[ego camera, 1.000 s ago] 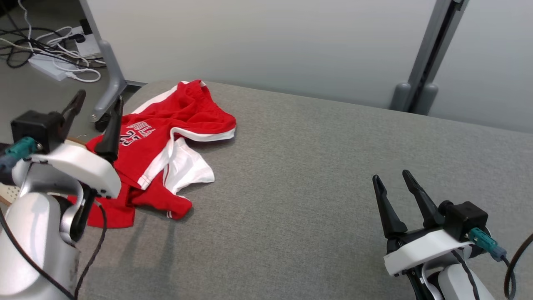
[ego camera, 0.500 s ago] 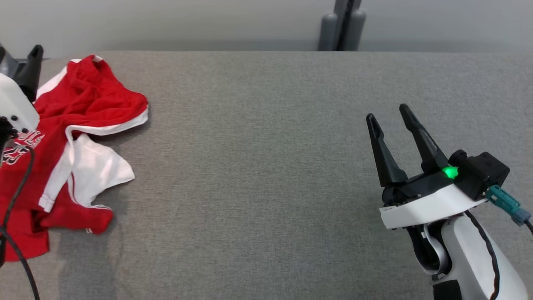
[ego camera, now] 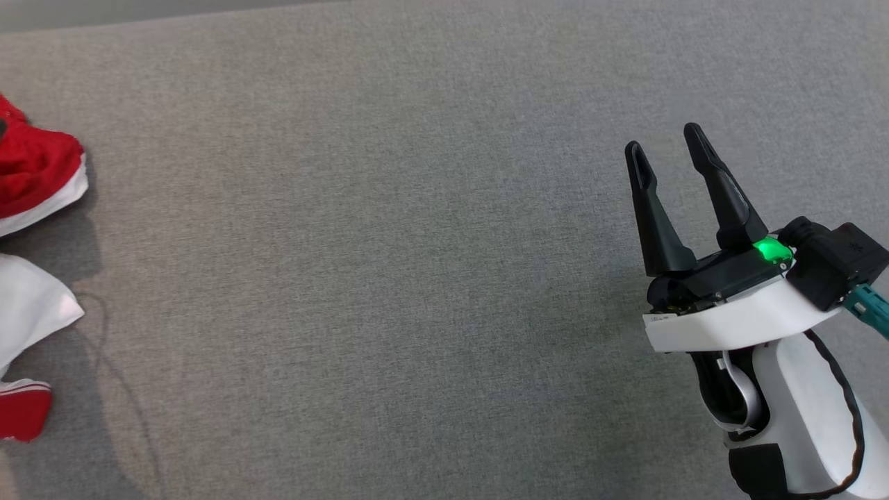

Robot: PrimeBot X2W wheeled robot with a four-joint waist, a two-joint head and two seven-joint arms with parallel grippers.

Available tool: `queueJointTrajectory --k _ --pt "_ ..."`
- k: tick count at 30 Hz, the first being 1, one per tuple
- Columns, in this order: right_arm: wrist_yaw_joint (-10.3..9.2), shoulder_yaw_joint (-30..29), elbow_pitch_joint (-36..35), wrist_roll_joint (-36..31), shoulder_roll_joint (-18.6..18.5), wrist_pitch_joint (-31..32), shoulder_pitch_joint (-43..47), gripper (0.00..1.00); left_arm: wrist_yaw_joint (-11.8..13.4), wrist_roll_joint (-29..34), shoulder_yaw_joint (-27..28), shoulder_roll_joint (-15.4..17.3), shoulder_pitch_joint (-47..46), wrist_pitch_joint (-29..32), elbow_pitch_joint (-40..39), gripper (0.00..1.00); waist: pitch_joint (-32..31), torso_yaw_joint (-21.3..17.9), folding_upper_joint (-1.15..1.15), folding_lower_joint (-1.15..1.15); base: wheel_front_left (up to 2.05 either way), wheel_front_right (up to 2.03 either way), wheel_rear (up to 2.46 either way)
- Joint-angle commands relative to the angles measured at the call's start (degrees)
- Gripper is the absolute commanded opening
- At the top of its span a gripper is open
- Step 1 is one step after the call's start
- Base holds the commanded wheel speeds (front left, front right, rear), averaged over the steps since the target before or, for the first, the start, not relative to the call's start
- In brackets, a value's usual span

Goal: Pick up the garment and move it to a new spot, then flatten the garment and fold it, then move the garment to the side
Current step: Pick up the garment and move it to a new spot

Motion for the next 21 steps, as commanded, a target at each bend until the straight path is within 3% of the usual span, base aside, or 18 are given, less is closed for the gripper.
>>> queueJointTrajectory --k 1,14,15,16,17,19,21 --pt "0.13 -0.1 -0.3 0.3 0.1 -0.3 -1.0 1.00 -0.1 -0.6 -0.3 0.8 -1.4 0.6 1.6 1.00 2.8 -2.6 0.00 0.00 0.00 0.00 0.00" --pt "0.13 -0.5 -0.9 0.3 0.4 -0.3 -1.9 1.00 -0.1 -2.9 -5.6 1.3 -2.4 7.7 9.4 1.00 5.3 -4.7 0.00 0.00 0.00 0.00 0.00" --pt "0.13 -0.4 -0.8 0.3 0.4 -0.3 -1.9 1.00 -0.1 -3.1 -6.0 1.5 -2.4 7.9 9.3 0.80 5.3 -4.7 0.00 0.00 0.00 0.00 0.00" --pt "0.13 -0.4 -0.7 0.3 0.4 -0.3 -1.9 1.00 -0.1 -3.2 -6.4 1.6 -2.4 7.6 9.1 0.44 5.3 -4.7 0.00 0.00 0.00 0.00 0.00" --pt "0.13 -0.4 -0.7 0.3 0.4 -0.3 -1.9 1.00 -0.1 -3.2 -6.4 1.6 -2.4 7.6 9.1 0.44 5.3 -4.7 0.00 0.00 0.00 0.00 0.00" --pt "0.13 -0.3 -0.5 0.3 0.5 -0.3 -1.8 1.00 -0.1 -3.4 -7.5 1.9 -2.1 6.8 8.0 0.00 5.1 -4.5 0.00 0.00 0.00 0.00 0.00" --pt "0.13 -0.1 -0.2 0.3 0.5 -0.3 -1.7 1.00 -0.1 -3.6 -8.6 2.4 -1.7 6.0 7.1 0.00 4.8 -4.4 0.00 0.00 0.00 0.00 0.00"
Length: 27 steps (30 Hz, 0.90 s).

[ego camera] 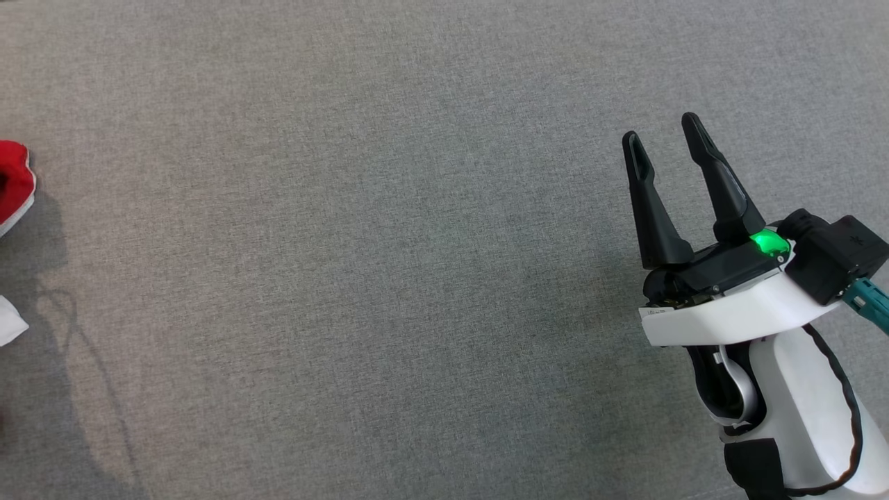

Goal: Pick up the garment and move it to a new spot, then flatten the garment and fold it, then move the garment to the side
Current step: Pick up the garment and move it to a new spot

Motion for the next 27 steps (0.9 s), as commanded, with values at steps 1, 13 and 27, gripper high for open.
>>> queueJointTrajectory --k 1,13,27 --pt "0.13 0.0 0.1 0.2 -0.3 -0.3 -0.3 1.00 -0.1 -0.7 -0.4 0.0 0.9 -0.5 -0.5 0.00 -0.3 0.2 0.00 0.00 0.00 0.00 0.00" --pt "0.13 0.8 2.5 0.0 -0.2 -0.3 2.1 1.00 -0.1 -6.6 -7.8 0.5 4.2 -3.7 -8.7 0.00 -6.8 2.6 0.00 0.00 0.00 0.00 0.00" --pt "0.13 -1.7 4.6 0.7 0.4 -0.3 6.8 1.00 -0.1 -14.5 -21.5 1.7 9.3 -2.3 -27.0 0.00 -16.9 0.6 0.00 0.00 0.00 0.00 0.00"
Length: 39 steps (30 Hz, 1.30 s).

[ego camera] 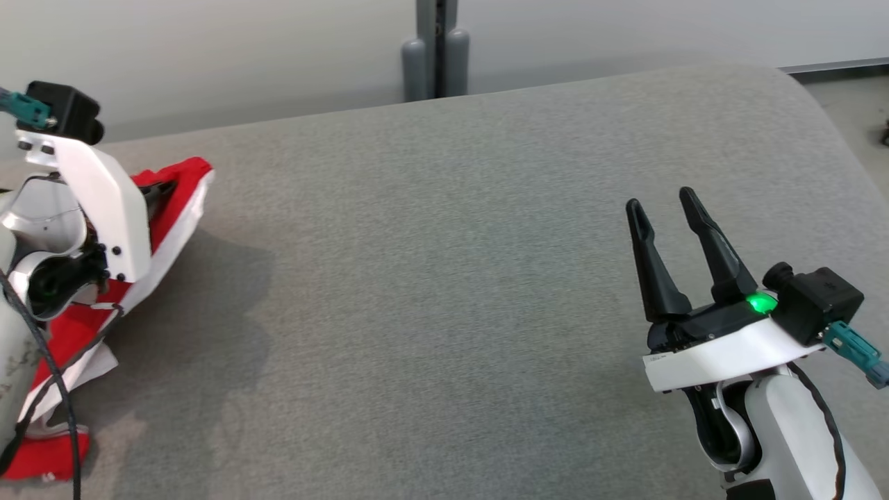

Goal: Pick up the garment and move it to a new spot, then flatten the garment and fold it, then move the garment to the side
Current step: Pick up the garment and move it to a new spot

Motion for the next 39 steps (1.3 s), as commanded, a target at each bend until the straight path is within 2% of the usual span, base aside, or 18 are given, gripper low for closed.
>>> queueJointTrajectory --k 1,4,8,17,28,36,37,38,39 --pt "0.13 -0.5 0.0 0.3 -0.1 -0.3 0.9 1.00 -0.1 -0.5 -0.6 -0.4 0.3 -0.4 -0.9 0.00 -1.1 -1.6 0.00 0.00 0.00 0.00 0.00" --pt "0.13 -1.1 -0.1 0.5 0.2 -0.3 1.6 1.00 -0.1 -0.1 -1.9 -1.0 0.5 -0.9 -2.7 0.00 -1.6 -3.6 0.00 0.00 0.00 0.00 0.00" --pt "0.13 -1.8 0.0 0.6 0.5 -0.3 2.0 1.00 0.2 -0.4 -3.1 -3.4 0.3 -1.2 -4.0 0.00 -1.4 -6.3 0.00 0.00 0.00 0.00 0.00" --pt "0.13 -2.9 0.1 0.9 0.8 -0.3 2.4 1.00 0.2 0.1 -6.7 -10.7 -1.6 -1.6 -4.2 0.00 0.0 -11.3 0.00 0.00 0.00 0.00 0.00" --pt "0.13 -2.8 0.3 1.4 1.5 -0.3 1.4 1.00 -0.2 0.5 -12.4 -19.7 -6.2 -5.9 2.8 0.00 2.1 -17.8 0.00 0.00 0.00 0.00 0.00" --pt "0.13 -2.8 0.8 1.7 2.0 -0.3 1.0 1.00 -0.2 -2.6 -17.0 -24.1 -8.3 -10.7 7.8 0.00 2.9 -19.5 0.00 0.00 0.00 0.00 0.00" --pt "0.13 -2.9 0.8 1.6 2.0 -0.3 0.9 1.00 -0.2 -3.0 -17.5 -24.3 -8.5 -11.2 8.2 0.09 2.8 -19.5 0.00 0.00 0.00 0.00 0.00" --pt "0.13 -2.9 0.9 1.5 2.0 -0.3 1.0 1.00 -0.1 -3.5 -18.2 -24.5 -8.6 -11.6 8.5 0.27 2.8 -19.5 0.00 0.00 0.00 0.00 0.00" --pt "0.13 -3.1 0.9 1.4 2.0 -0.3 1.0 1.00 -0.1 -4.0 -18.9 -24.7 -8.6 -11.9 8.8 0.86 2.7 -19.3 0.00 0.00 0.00 0.00 0.00"
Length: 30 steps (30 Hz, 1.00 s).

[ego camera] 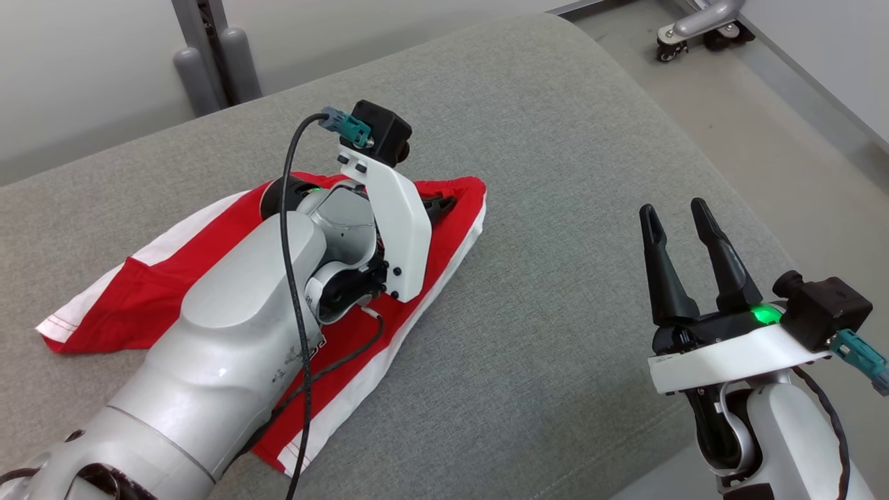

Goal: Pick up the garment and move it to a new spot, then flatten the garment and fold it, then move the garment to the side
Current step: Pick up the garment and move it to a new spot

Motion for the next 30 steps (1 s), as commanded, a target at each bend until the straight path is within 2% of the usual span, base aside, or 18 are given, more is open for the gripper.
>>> queueJointTrajectory --k 1,5,9,16,17,24,30 --pt "0.13 -0.5 0.0 -0.3 -0.1 -0.3 -0.3 1.00 -0.2 -1.3 -0.9 0.2 -0.9 -0.6 0.4 1.00 -0.2 0.5 0.00 0.00 0.00 0.00 0.00" --pt "0.13 -0.6 0.2 -0.4 -0.3 -0.3 0.0 1.00 -0.1 -4.5 -2.6 0.0 -0.9 -1.8 0.3 1.00 -0.8 2.1 0.00 0.00 0.00 0.00 0.00" --pt "0.13 -1.8 -0.2 -0.4 -1.2 -0.3 -0.1 1.00 -0.1 -6.5 -4.5 1.8 -1.8 -2.7 -1.1 1.00 -1.6 4.4 0.00 0.00 0.00 0.00 0.00" --pt "0.13 -4.8 -0.8 -1.2 -3.2 -0.3 1.4 1.00 -0.1 -10.3 -5.2 7.9 -2.0 -5.2 -5.9 1.00 -3.8 10.6 0.00 0.00 0.00 0.00 0.00" --pt "0.13 -4.8 -0.8 -1.2 -3.2 -0.3 1.4 1.00 -0.1 -10.3 -5.2 7.9 -2.0 -5.2 -5.9 1.00 -3.8 10.6 0.00 0.00 0.00 0.00 0.00" --pt "0.13 -6.1 -1.2 -1.7 -5.2 -0.3 2.5 1.00 -0.1 -11.7 -2.8 14.6 -0.1 -9.1 -10.7 1.00 -5.3 15.3 0.00 0.00 0.00 0.00 0.00" --pt "0.13 -5.4 -1.1 -1.8 -5.9 -0.3 3.1 1.00 2.0 -11.3 -0.1 19.5 3.9 -14.3 -15.4 1.00 -6.1 18.7 0.00 0.00 0.00 0.00 0.00"
